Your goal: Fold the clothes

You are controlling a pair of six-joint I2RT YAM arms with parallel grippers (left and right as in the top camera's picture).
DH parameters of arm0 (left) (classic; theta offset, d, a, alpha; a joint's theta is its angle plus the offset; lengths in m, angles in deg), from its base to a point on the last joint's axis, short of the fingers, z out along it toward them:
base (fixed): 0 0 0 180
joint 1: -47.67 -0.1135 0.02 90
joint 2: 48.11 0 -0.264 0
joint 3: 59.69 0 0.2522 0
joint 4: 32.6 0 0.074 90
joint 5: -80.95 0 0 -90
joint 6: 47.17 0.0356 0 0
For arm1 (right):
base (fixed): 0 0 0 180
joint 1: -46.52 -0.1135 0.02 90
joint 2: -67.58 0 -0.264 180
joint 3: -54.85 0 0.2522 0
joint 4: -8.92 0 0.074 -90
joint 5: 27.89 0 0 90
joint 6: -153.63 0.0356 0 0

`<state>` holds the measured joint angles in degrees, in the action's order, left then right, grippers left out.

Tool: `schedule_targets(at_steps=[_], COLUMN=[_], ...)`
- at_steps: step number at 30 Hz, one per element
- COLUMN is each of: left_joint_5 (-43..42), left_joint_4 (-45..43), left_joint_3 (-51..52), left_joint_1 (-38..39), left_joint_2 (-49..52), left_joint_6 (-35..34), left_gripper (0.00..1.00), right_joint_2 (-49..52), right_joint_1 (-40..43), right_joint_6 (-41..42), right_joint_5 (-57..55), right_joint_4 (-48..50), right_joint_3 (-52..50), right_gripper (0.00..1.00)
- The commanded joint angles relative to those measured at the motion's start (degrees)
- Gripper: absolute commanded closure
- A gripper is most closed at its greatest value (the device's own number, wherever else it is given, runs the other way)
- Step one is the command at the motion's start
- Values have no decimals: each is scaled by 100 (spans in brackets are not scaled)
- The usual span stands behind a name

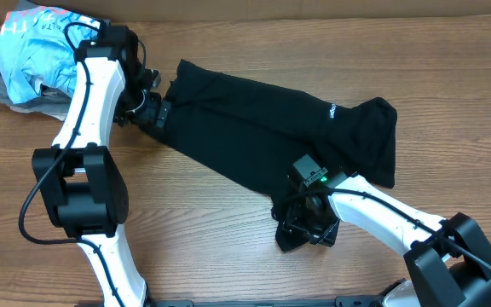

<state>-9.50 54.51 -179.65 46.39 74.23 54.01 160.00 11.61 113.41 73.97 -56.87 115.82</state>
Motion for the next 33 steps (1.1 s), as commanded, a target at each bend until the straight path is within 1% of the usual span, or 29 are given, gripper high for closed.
schedule_targets(at_steps=[1, 3, 5, 10, 13, 14, 18, 19, 20, 22, 24, 25, 26, 28, 33], left_joint_5=[-103, -103, -101, -87, -90, -87, -87, -90, -87, -87, -83, -83, -63, -63, -68], left_joint_4=[-181, -385, -555, -1019, -1255, -1300, -1394, -1397, -1399, -1379, -1316, -1257, -1185, -973, -175], left_joint_3=[201, 326, 382, 385, 385, 385, 385, 385, 385, 385, 385, 382, 376, 361, 282], left_joint_1=[-15, -15, -20, -17, 0, 4, 26, 28, 28, 28, 28, 28, 28, 28, 22], left_joint_2=[118, 188, 286, 531, 688, 758, 1032, 1104, 1147, 1222, 1237, 1235, 1228, 1222, 1198], left_joint_6=[372, 411, 431, 516, 514, 511, 509, 490, 435, 284, 146, 74, 0, -142, -612], left_gripper=[10, 12, 12, 14, 15, 16, 21, 27, 36, 63, 96, 96, 96, 96, 96], right_joint_2=[-11, -11, -11, -9, -9, -9, -9, -9, -9, -9, -9, -9, -9, -9, -9], right_joint_1=[-133, -146, -146, -144, -146, -146, -146, -146, -146, -146, -144, -144, -144, -92, 376], right_joint_6=[111, 111, 109, 107, 107, 109, 109, 109, 109, 109, 109, 107, 109, 109, 11], right_joint_5=[79, 66, 66, 61, 63, 66, 105, 109, 109, 111, 109, 103, 83, -15, -195], right_joint_4=[37, 35, 35, 37, 35, 33, 7, -7, -9, -7, -4, -4, -7, -4, -4], right_joint_3=[-17, -20, -28, -28, -28, -28, -28, -28, -28, -28, -28, -28, -28, -28, -26], right_gripper=[38, 47, 53, 53, 55, 57, 58, 59, 62, 69, 76, 80, 87, 96, 96])
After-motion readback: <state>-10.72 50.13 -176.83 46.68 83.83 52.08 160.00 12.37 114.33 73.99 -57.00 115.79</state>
